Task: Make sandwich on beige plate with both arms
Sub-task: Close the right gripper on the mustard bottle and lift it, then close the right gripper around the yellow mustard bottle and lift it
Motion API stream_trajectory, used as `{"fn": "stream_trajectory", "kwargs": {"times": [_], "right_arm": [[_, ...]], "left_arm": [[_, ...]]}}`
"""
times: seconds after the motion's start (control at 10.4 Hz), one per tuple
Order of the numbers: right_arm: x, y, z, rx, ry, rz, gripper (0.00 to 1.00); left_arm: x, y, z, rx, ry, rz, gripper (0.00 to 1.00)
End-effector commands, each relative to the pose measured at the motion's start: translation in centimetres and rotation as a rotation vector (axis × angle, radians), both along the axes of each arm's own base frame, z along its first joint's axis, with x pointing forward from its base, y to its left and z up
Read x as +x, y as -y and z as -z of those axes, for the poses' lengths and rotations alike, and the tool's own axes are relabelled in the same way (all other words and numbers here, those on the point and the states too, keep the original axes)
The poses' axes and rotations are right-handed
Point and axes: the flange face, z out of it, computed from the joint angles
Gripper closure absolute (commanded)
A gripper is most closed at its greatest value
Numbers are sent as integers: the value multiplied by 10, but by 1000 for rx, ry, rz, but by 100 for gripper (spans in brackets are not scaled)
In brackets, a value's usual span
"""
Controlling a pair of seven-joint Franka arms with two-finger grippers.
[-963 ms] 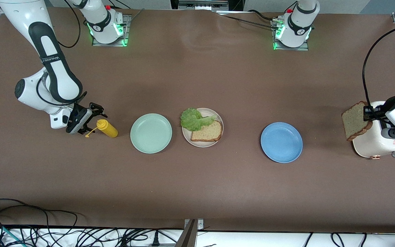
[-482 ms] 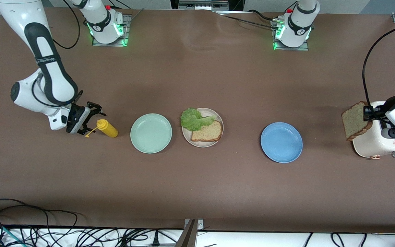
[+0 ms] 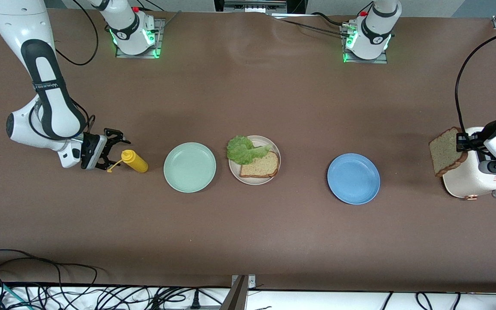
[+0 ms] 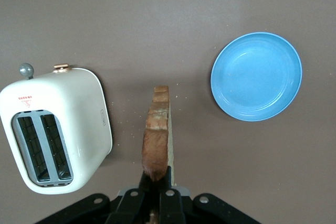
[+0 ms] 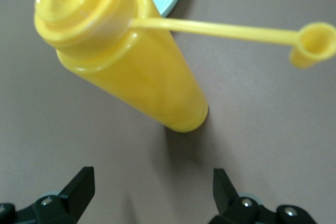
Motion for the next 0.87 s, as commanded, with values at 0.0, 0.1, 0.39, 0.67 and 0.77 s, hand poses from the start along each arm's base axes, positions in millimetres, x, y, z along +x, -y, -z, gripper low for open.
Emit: {"fn": "stream_trajectory", "kwargs": {"times": [0.0, 0.1, 0.39, 0.67, 0.77], "right_arm": [[9, 4, -1, 38, 29, -25, 0], [11, 5, -2, 39, 36, -30, 0], [18, 6, -1, 83, 40, -47, 0], [17, 8, 5, 158, 82, -69, 0], [18, 9, 4, 163, 95, -84, 0]], "left_arm": [[-2, 0, -9, -15, 0, -6, 100], [-2, 0, -8, -12, -2, -6, 100], [-2, 0, -9, -9, 1, -5, 100], [-2, 0, -9, -9, 0, -4, 100], [-2, 0, -9, -9, 0, -4, 100]]}}
